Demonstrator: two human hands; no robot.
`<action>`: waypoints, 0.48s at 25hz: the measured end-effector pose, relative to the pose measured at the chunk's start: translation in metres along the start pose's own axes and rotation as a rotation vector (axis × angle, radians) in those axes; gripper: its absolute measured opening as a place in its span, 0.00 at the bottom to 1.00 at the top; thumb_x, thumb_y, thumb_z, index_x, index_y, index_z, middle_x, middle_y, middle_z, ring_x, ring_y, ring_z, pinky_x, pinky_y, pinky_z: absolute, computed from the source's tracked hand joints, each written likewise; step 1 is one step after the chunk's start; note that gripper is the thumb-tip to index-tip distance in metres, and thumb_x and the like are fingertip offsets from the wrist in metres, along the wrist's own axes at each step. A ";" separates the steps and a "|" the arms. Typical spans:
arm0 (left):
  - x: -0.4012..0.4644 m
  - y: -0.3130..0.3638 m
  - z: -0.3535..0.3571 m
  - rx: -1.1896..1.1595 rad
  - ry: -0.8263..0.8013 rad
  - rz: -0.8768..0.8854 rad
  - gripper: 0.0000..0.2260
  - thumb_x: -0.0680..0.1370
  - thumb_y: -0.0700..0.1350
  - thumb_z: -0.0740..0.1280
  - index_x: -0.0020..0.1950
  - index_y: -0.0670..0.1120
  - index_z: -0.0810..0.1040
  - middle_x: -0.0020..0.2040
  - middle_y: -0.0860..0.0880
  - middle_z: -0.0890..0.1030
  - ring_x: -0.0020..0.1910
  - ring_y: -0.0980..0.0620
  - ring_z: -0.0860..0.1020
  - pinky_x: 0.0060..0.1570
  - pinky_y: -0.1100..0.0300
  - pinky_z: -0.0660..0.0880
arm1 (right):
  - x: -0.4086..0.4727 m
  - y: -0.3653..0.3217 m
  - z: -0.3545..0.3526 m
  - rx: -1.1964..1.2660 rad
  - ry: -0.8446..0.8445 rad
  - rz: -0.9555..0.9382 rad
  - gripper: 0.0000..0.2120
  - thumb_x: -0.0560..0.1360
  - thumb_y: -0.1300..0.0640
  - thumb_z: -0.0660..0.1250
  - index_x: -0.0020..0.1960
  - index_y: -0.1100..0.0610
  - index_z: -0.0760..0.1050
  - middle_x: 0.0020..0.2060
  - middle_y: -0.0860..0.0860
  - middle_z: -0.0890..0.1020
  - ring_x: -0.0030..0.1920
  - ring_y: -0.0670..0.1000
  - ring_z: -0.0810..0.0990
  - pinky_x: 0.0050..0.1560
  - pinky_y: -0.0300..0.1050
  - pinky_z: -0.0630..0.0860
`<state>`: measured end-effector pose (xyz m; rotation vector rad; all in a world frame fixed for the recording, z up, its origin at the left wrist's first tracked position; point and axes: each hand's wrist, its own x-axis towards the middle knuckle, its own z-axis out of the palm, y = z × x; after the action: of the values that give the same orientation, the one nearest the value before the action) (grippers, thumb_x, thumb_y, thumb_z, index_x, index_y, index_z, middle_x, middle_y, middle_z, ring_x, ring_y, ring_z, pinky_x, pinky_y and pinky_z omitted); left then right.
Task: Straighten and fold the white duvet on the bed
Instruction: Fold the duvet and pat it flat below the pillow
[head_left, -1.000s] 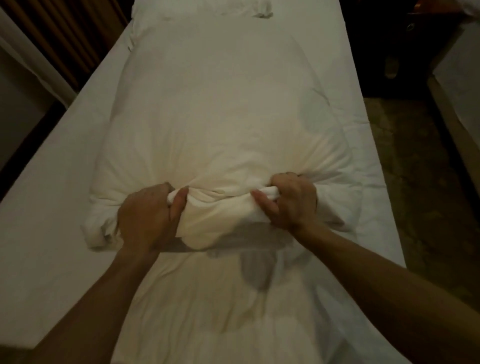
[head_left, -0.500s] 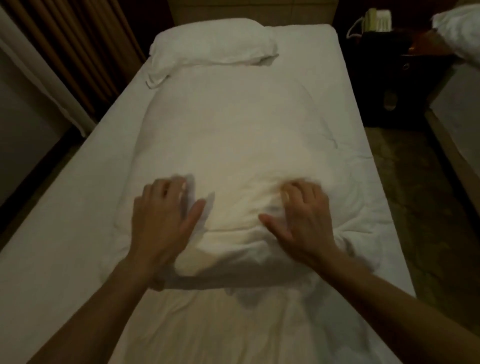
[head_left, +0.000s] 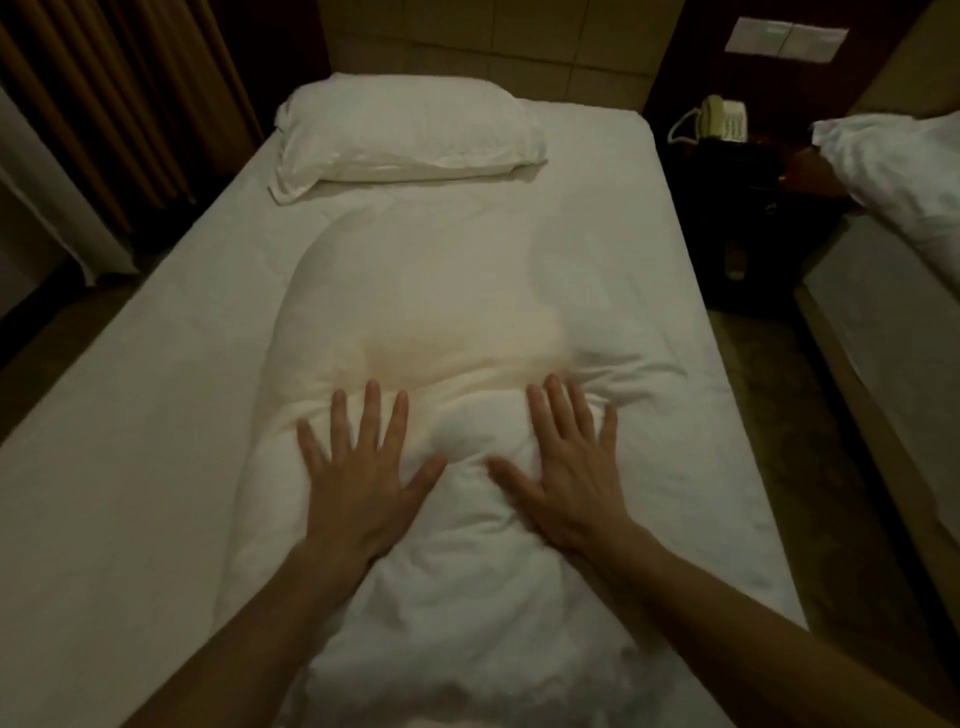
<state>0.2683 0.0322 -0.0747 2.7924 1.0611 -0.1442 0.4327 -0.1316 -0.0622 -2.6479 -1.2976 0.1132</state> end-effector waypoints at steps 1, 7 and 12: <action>-0.003 0.003 -0.011 -0.015 0.005 -0.007 0.40 0.76 0.72 0.36 0.81 0.51 0.55 0.81 0.45 0.53 0.78 0.37 0.52 0.70 0.27 0.50 | -0.002 0.002 -0.009 0.041 0.009 0.021 0.50 0.71 0.21 0.36 0.82 0.53 0.48 0.82 0.53 0.49 0.81 0.53 0.43 0.77 0.67 0.42; -0.034 0.066 -0.093 -0.159 0.221 -0.047 0.41 0.72 0.74 0.37 0.81 0.54 0.43 0.81 0.49 0.44 0.80 0.48 0.43 0.76 0.41 0.41 | -0.020 0.025 -0.098 0.222 0.126 0.071 0.50 0.72 0.21 0.45 0.82 0.55 0.51 0.80 0.55 0.57 0.80 0.56 0.52 0.79 0.62 0.49; -0.103 0.162 -0.153 -0.181 0.264 -0.094 0.41 0.74 0.73 0.42 0.80 0.49 0.55 0.80 0.44 0.55 0.78 0.43 0.56 0.76 0.44 0.53 | -0.071 0.088 -0.202 0.120 0.045 -0.034 0.49 0.72 0.22 0.41 0.81 0.55 0.54 0.79 0.56 0.60 0.79 0.59 0.55 0.77 0.63 0.53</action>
<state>0.3048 -0.1273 0.1082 2.6495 1.1953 0.3041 0.4882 -0.2676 0.1168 -2.5122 -1.2789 0.1217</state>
